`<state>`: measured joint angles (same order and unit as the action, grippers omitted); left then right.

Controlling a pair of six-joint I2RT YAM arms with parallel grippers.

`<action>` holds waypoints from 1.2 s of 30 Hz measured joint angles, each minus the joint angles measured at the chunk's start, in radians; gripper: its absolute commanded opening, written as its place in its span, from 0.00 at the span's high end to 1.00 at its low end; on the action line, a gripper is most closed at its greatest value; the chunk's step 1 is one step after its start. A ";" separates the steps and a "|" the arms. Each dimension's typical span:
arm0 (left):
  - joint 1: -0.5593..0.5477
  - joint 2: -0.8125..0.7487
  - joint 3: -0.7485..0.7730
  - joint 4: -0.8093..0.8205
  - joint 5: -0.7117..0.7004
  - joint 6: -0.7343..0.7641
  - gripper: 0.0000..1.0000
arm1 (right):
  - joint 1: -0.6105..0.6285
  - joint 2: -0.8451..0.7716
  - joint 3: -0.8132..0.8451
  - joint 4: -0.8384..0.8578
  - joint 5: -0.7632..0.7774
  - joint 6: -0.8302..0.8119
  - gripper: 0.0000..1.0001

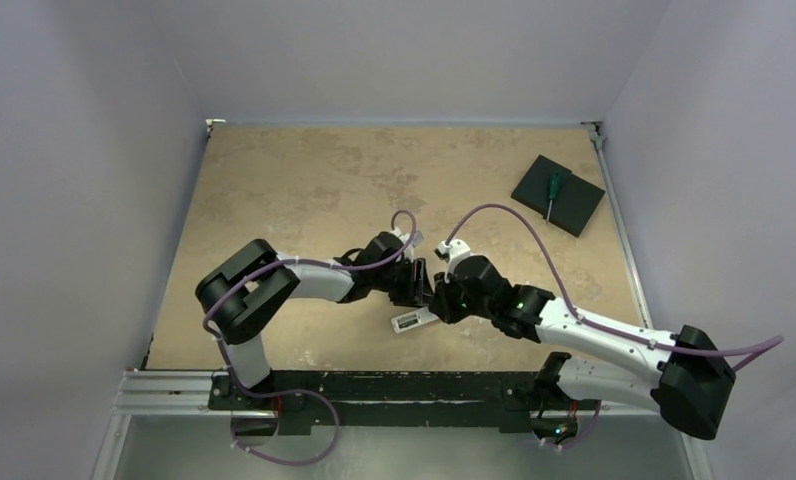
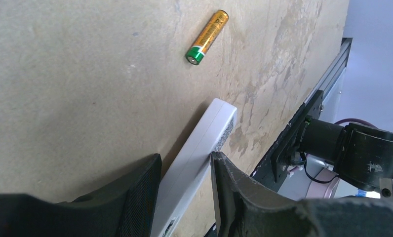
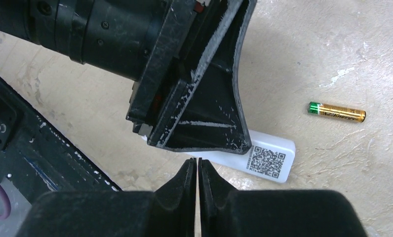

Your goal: Load the batteries into the remote control

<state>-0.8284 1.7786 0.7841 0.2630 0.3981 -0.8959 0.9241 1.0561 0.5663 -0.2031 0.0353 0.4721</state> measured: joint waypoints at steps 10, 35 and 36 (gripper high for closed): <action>-0.031 0.013 0.047 -0.055 -0.018 0.056 0.56 | 0.000 -0.006 0.000 -0.019 0.018 0.007 0.71; -0.039 -0.179 0.082 -0.339 -0.281 0.210 0.54 | 0.000 -0.113 0.001 -0.060 0.201 0.072 0.68; -0.039 -0.189 0.081 -0.344 -0.284 0.211 0.54 | 0.000 -0.104 0.002 -0.070 0.217 0.081 0.69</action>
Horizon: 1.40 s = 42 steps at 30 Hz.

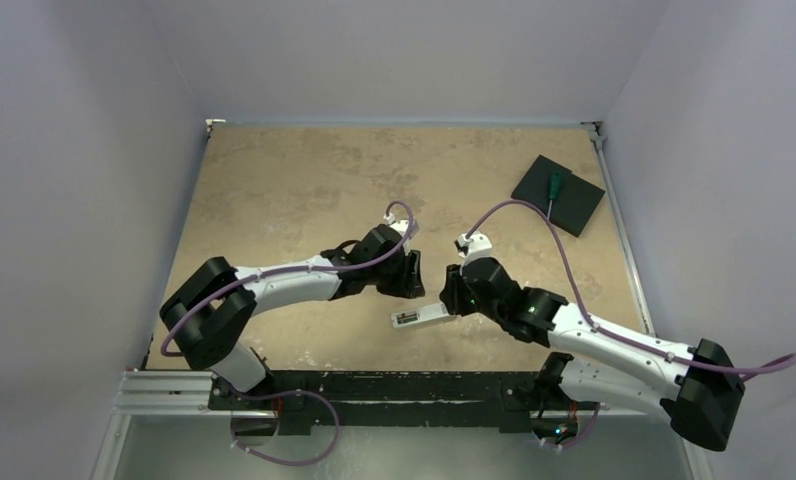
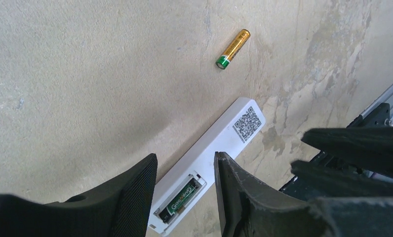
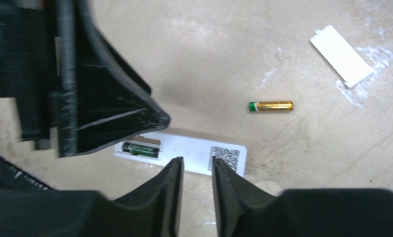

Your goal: Load the batteries into the remote control

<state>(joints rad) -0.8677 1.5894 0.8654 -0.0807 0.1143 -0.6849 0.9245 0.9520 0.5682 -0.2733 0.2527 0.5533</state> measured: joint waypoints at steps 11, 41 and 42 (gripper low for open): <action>0.000 -0.105 -0.076 -0.024 0.001 0.001 0.54 | 0.000 0.114 0.026 -0.089 0.158 0.108 0.90; 0.000 -0.251 -0.204 -0.078 -0.053 -0.002 0.52 | 0.000 0.443 0.098 -0.153 0.270 0.290 1.00; 0.000 -0.252 -0.210 -0.078 -0.053 -0.002 0.52 | 0.000 0.443 0.097 -0.146 0.269 0.283 1.00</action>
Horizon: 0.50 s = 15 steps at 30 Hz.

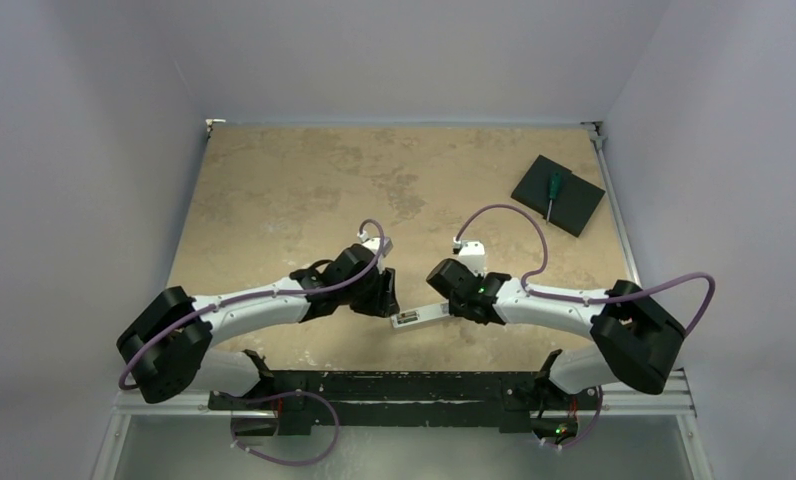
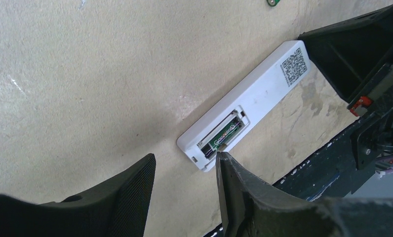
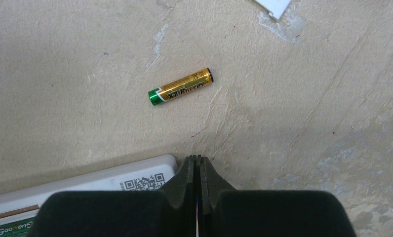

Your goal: Load the batteries into the remote control

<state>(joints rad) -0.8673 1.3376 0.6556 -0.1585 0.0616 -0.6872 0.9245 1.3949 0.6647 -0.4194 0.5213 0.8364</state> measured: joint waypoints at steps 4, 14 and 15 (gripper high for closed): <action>0.000 -0.001 -0.013 0.000 0.000 -0.001 0.52 | 0.000 -0.002 -0.013 0.021 -0.010 -0.018 1.00; 0.000 -0.018 -0.016 0.001 0.000 -0.008 0.52 | -0.004 -0.053 -0.069 0.107 -0.072 -0.082 1.00; 0.000 -0.020 -0.017 0.000 0.000 -0.008 0.52 | -0.004 -0.062 -0.077 0.116 -0.080 -0.088 1.00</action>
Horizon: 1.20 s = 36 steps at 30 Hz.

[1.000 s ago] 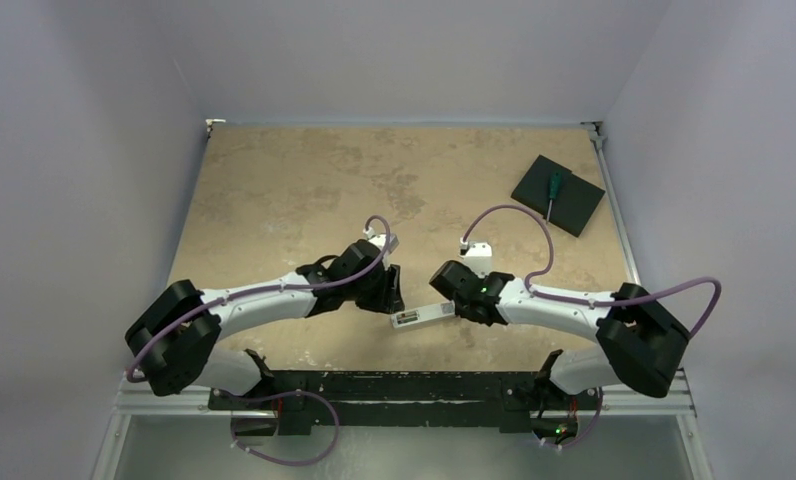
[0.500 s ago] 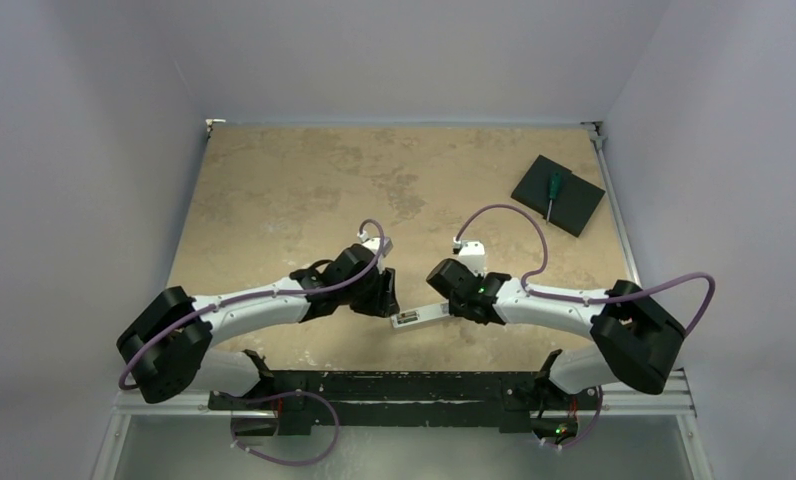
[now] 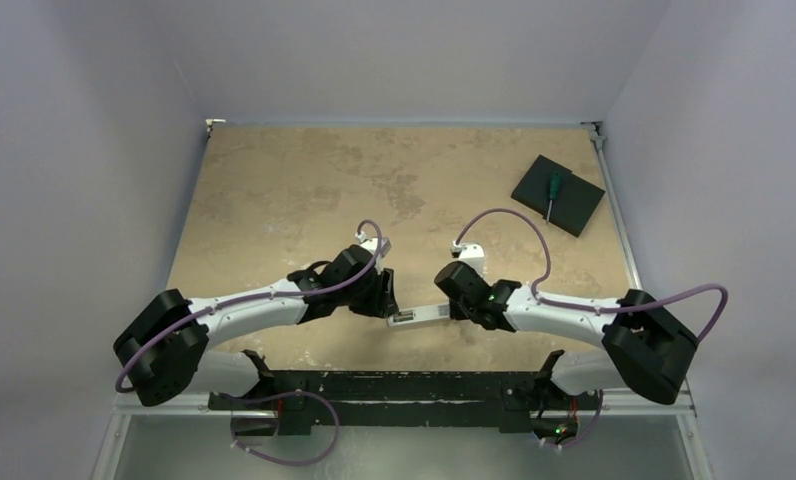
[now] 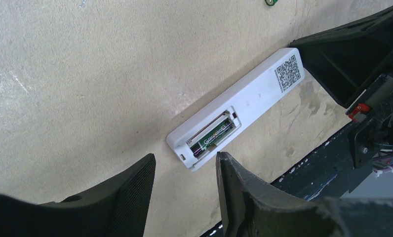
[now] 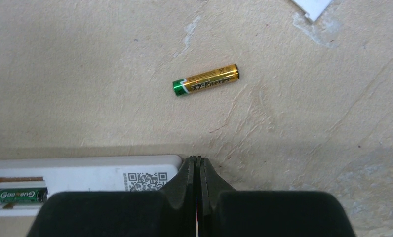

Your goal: Load the batteries into the remote control

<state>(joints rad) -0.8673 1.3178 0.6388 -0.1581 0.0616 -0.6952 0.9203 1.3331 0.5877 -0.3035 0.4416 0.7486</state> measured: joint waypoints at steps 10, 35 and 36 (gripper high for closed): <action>0.000 -0.006 -0.013 0.000 0.000 -0.002 0.52 | 0.002 -0.046 -0.044 0.093 -0.174 -0.047 1.00; 0.000 -0.072 -0.013 -0.024 -0.041 -0.003 0.51 | 0.003 -0.068 0.113 -0.059 -0.151 -0.166 0.63; 0.000 -0.079 -0.013 -0.026 -0.042 -0.003 0.51 | 0.003 -0.061 0.129 -0.071 -0.138 -0.178 0.61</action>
<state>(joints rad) -0.8673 1.2392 0.6258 -0.1841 0.0200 -0.6979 0.9230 1.2720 0.7162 -0.3748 0.3038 0.5709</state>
